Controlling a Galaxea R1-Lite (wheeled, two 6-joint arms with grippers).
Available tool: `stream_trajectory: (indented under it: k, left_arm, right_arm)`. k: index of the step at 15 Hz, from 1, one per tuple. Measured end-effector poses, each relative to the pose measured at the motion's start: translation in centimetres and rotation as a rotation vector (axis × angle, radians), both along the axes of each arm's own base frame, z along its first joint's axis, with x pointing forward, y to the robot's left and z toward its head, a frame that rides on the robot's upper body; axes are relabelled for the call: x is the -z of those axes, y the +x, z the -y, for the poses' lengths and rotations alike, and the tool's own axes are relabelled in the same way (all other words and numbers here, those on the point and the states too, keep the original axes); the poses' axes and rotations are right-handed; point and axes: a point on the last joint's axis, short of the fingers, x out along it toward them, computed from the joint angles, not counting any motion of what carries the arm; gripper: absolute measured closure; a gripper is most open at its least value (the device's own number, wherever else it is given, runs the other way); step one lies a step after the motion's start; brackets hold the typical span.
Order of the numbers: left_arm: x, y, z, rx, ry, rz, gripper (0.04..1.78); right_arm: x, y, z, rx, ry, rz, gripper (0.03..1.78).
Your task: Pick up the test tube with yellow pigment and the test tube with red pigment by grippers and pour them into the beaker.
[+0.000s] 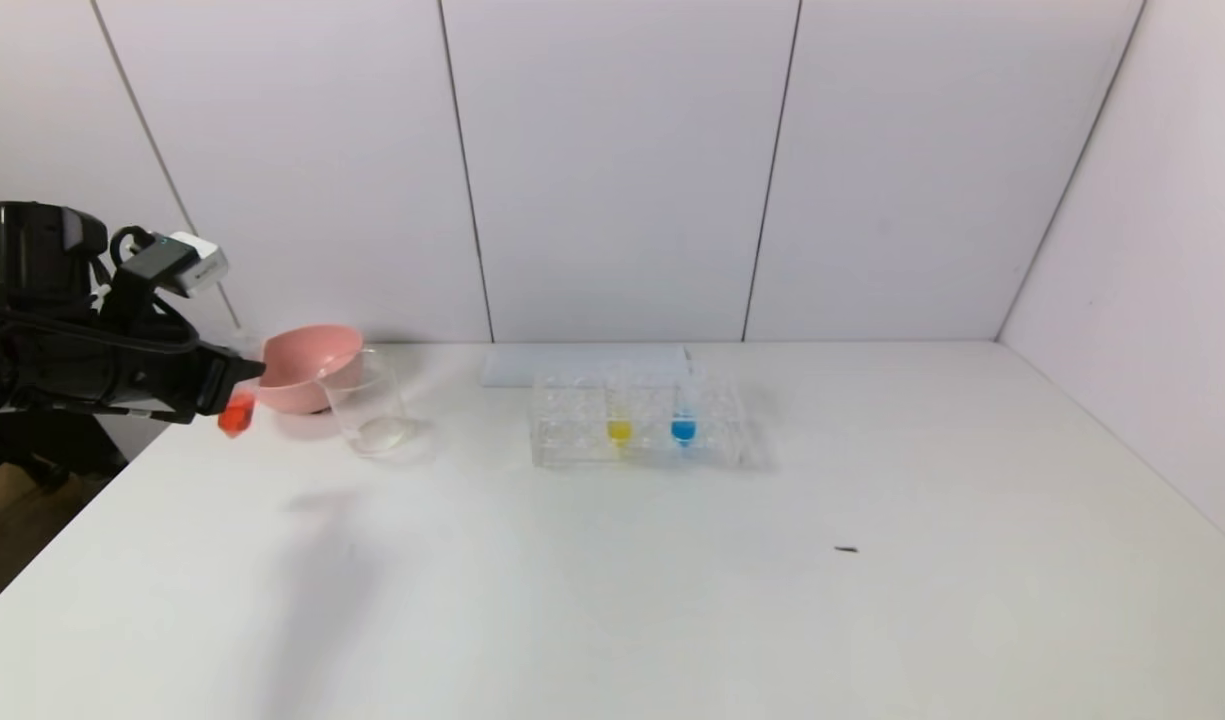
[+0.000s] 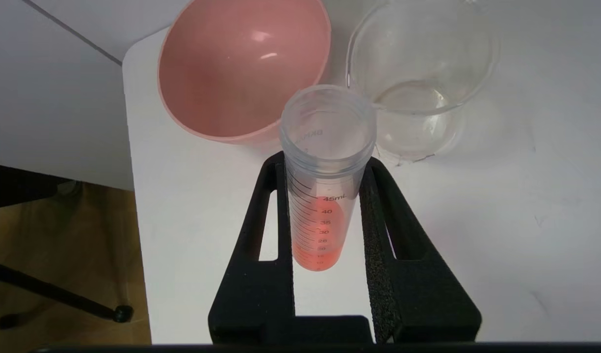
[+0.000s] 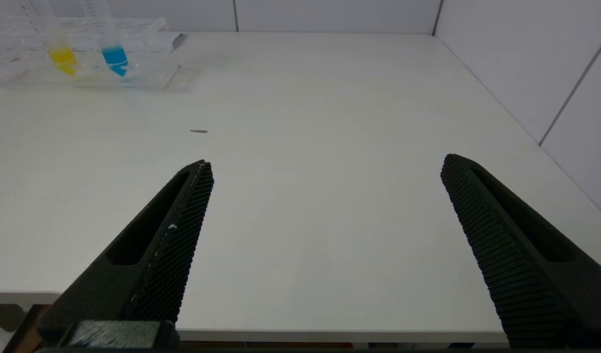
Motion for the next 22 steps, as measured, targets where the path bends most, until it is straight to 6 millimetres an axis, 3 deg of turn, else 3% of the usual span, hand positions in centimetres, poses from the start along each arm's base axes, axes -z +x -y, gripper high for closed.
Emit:
stream_trajectory:
  k: [22]
  left_arm:
    - [-1.4,0.6,0.1,0.152,0.167,-0.119,1.39]
  right_arm:
    - [0.0,0.0,0.0,0.000,0.000,0.000,0.11]
